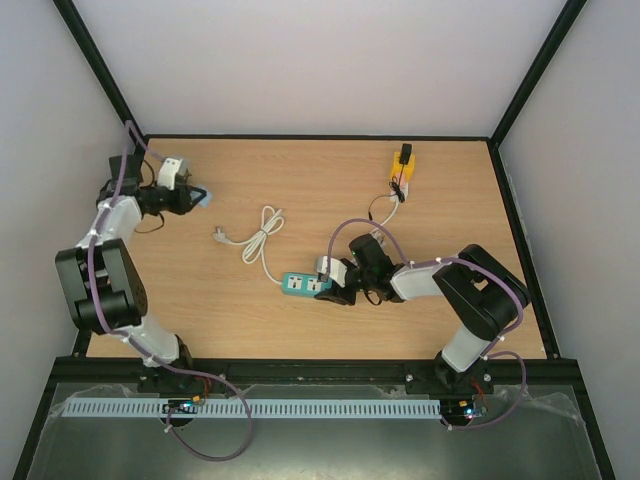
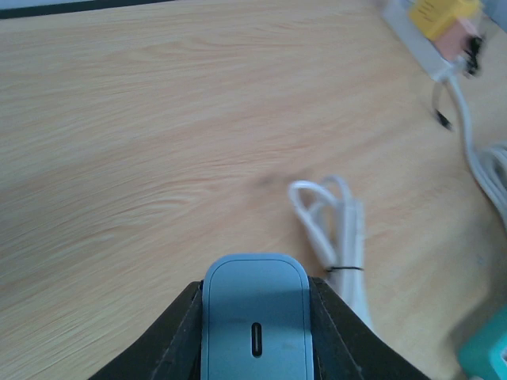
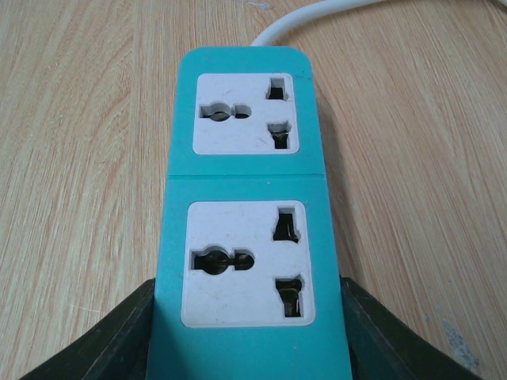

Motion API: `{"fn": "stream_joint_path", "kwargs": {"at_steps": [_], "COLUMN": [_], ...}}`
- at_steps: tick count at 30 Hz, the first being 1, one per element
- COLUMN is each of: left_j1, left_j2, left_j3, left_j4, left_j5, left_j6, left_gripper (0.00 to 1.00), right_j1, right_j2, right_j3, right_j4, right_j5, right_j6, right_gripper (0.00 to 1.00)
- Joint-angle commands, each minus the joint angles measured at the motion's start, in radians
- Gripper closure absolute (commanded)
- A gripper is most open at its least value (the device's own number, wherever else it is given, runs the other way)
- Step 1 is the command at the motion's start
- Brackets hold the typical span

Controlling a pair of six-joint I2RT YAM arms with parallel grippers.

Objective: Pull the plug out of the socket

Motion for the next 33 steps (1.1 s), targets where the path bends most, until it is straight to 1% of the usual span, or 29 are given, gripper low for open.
{"fn": "stream_joint_path", "kwargs": {"at_steps": [1, 4, 10, 18, 22, 26, 29, 33], "left_j1": [0.064, 0.102, 0.159, 0.208, 0.237, 0.256, 0.263, 0.266], "left_j2": [0.087, 0.169, 0.289, 0.422, 0.478, 0.517, 0.525, 0.512], "left_j3": [0.079, 0.12, 0.162, 0.24, 0.273, 0.295, 0.294, 0.284], "left_j4": [0.02, 0.015, 0.053, 0.064, 0.079, 0.079, 0.084, 0.09], "left_j5": [-0.032, -0.083, -0.093, -0.022, 0.009, 0.016, -0.017, -0.051], "left_j6": [-0.069, -0.086, -0.144, -0.234, -0.283, -0.306, -0.303, -0.29], "left_gripper": [0.7, 0.7, 0.68, 0.63, 0.62, 0.6, 0.59, 0.54], "right_j1": [0.001, 0.001, 0.003, 0.005, 0.006, 0.006, 0.005, 0.005], "right_j2": [0.012, 0.012, 0.018, 0.022, 0.022, 0.022, 0.023, 0.024], "right_j3": [-0.011, -0.011, -0.004, 0.0, -0.001, 0.0, 0.001, 0.001], "right_j4": [-0.039, -0.041, -0.046, -0.05, -0.05, -0.052, -0.053, -0.053], "right_j5": [0.037, 0.038, 0.04, 0.043, 0.042, 0.042, 0.042, 0.042], "right_j6": [-0.003, -0.003, -0.003, -0.003, -0.004, -0.005, -0.005, -0.005], "right_gripper": [0.88, 0.88, 0.88, 0.88, 0.88, 0.88, 0.88, 0.88]}}
